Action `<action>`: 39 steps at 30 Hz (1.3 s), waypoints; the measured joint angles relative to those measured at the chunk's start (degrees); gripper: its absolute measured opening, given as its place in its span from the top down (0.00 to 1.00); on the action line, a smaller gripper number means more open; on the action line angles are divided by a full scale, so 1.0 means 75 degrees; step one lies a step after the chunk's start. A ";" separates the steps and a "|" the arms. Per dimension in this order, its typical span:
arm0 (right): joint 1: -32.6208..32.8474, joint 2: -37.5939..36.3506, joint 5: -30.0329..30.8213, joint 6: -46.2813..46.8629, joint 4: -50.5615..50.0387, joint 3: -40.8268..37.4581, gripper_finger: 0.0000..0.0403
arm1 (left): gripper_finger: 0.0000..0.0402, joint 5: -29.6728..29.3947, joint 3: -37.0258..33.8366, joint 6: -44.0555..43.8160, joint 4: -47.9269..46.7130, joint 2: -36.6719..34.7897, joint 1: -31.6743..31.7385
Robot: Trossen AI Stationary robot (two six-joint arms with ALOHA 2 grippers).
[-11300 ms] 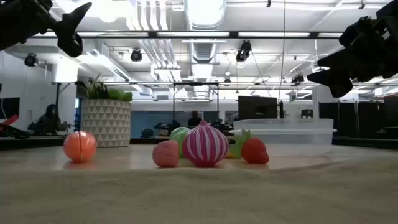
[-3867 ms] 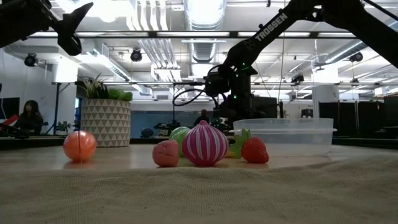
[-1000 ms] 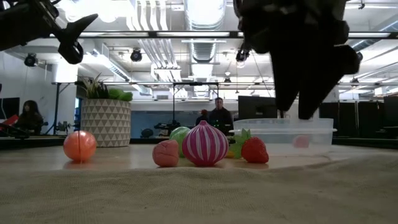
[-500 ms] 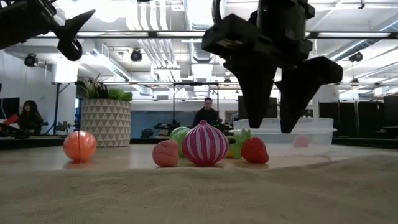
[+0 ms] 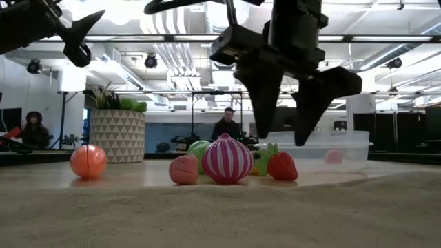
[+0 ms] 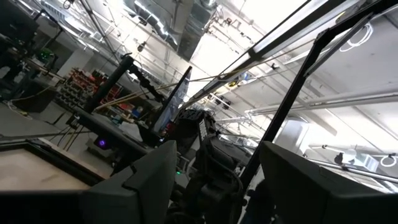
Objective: Pick and placing Produce into tupperware
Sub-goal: Put the bottom red strawberry into the transparent container
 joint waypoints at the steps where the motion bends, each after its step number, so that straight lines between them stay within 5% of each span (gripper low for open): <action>1: -0.0011 0.0002 -0.0030 -0.0023 0.0051 0.0000 0.42 | 0.46 0.0000 0.0001 0.0000 -0.0002 0.0000 0.0000; 39: -0.0332 0.0146 -0.0154 0.0173 0.1155 -0.1005 0.42 | 0.46 -0.0140 0.0001 0.0006 0.0002 -0.0055 0.0000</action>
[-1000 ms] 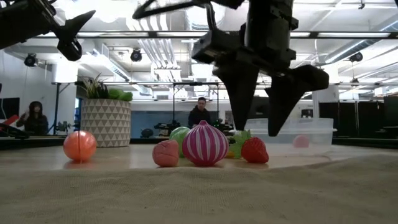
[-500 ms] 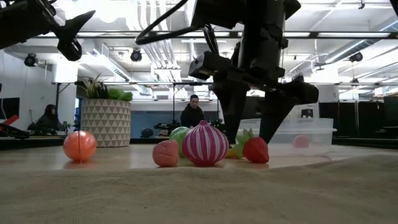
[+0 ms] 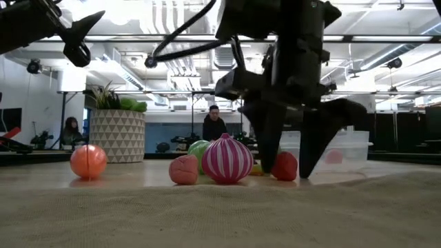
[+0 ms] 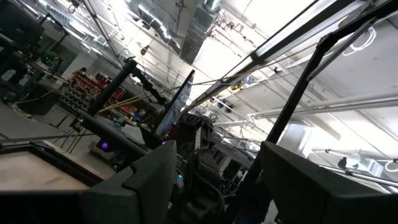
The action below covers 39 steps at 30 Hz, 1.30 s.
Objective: Pick and placing Produce into tupperware
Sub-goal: Put the bottom red strawberry into the transparent container
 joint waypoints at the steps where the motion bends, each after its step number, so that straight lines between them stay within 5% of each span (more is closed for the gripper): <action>1: -0.0001 0.0035 0.0002 -0.0013 0.0141 0.0012 0.42 | 0.46 0.0000 -0.0001 0.0000 0.0007 0.0010 0.0000; 15: -0.0018 0.0128 -0.0064 -0.0156 -0.0128 0.0236 0.42 | 0.46 -0.0128 -0.0003 0.0003 0.0256 -0.0033 0.0000; 31: -0.0017 0.0092 -0.0213 -0.0214 -0.0340 0.0283 0.63 | 0.46 -0.0119 -0.0003 0.0003 0.0255 -0.0033 0.0000; 39: -0.0017 0.0086 -0.0227 -0.0259 -0.0522 0.0625 0.61 | 0.46 -0.0117 -0.0003 0.0000 0.0255 -0.0033 0.0000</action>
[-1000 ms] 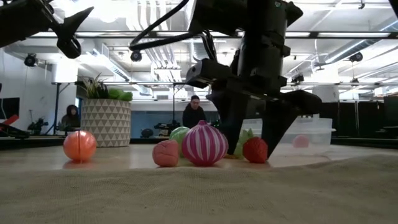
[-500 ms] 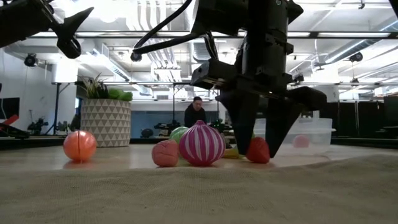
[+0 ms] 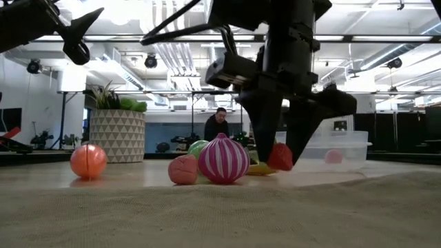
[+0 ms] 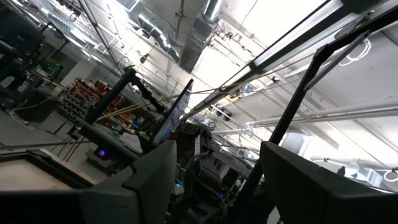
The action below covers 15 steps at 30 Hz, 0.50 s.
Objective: Pick and placing Produce into tupperware
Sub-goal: Put the bottom red strawberry into the transparent container
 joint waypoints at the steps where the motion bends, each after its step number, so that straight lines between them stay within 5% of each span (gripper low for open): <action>1: 0.0000 0.0000 0.0003 -0.0032 -0.0083 0.0075 0.61 | 0.46 0.0000 0.0001 0.0000 0.0000 0.0000 0.0000; 15: 0.0003 -0.0117 0.0430 -0.0550 -0.3358 0.2212 0.62 | 0.46 0.0003 0.0000 0.0001 0.0000 0.0000 0.0000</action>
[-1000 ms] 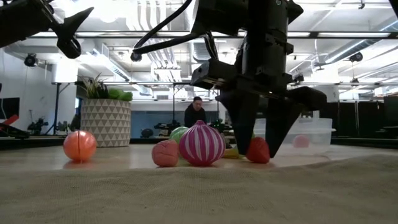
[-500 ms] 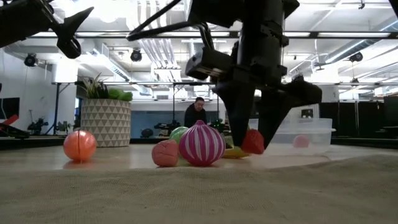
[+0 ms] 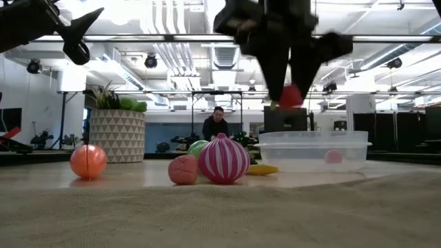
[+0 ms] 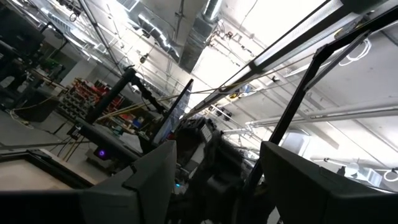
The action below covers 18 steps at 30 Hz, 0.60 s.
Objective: Pick and placing Produce into tupperware
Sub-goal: Put the bottom red strawberry into the transparent container
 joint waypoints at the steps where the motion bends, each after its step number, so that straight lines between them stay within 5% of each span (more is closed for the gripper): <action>1: -0.0003 -0.0014 0.0066 -0.0008 -0.0303 0.0200 0.62 | 0.46 0.0000 0.0001 0.0006 0.0000 0.0000 0.0000; 8: -0.0120 -0.0315 0.0262 -0.0094 -0.1606 0.0763 0.63 | 0.46 0.0003 0.0000 0.0017 0.0000 0.0000 0.0000; 18: -0.0532 -0.2040 0.0222 0.0226 -0.1022 -0.1304 0.62 | 0.46 0.0003 0.0001 0.0020 -0.0003 0.0000 0.0000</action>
